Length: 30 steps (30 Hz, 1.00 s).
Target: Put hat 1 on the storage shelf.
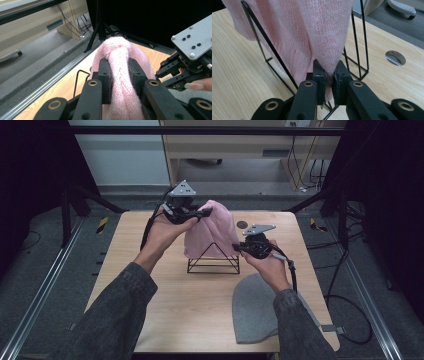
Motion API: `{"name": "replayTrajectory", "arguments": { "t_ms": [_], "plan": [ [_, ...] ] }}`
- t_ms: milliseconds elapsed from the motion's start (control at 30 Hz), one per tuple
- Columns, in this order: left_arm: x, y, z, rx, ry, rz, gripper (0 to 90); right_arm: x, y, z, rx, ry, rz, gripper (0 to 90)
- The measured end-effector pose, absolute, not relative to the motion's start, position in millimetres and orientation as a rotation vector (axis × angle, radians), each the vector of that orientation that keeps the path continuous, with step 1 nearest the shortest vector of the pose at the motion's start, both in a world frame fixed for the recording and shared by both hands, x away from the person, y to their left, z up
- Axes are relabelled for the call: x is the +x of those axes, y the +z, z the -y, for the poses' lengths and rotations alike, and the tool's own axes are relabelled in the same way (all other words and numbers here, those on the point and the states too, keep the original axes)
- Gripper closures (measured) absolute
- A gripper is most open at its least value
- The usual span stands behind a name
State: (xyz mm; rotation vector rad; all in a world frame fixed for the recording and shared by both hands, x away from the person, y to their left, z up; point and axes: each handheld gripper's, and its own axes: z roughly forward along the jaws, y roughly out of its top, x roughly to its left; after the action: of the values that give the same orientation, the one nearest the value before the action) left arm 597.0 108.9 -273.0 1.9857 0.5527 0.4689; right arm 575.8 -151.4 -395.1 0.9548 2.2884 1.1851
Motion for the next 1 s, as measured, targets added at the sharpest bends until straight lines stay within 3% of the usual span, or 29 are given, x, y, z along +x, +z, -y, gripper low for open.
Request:
{"name": "replayTrajectory", "arguments": {
  "t_ms": [1000],
  "plan": [
    [590.2,-322.3,-103.0,2.046,0.396,-0.536,72.7,571.4,-438.1,165.5,1.039,1.089,-2.352,81.0]
  ]
}}
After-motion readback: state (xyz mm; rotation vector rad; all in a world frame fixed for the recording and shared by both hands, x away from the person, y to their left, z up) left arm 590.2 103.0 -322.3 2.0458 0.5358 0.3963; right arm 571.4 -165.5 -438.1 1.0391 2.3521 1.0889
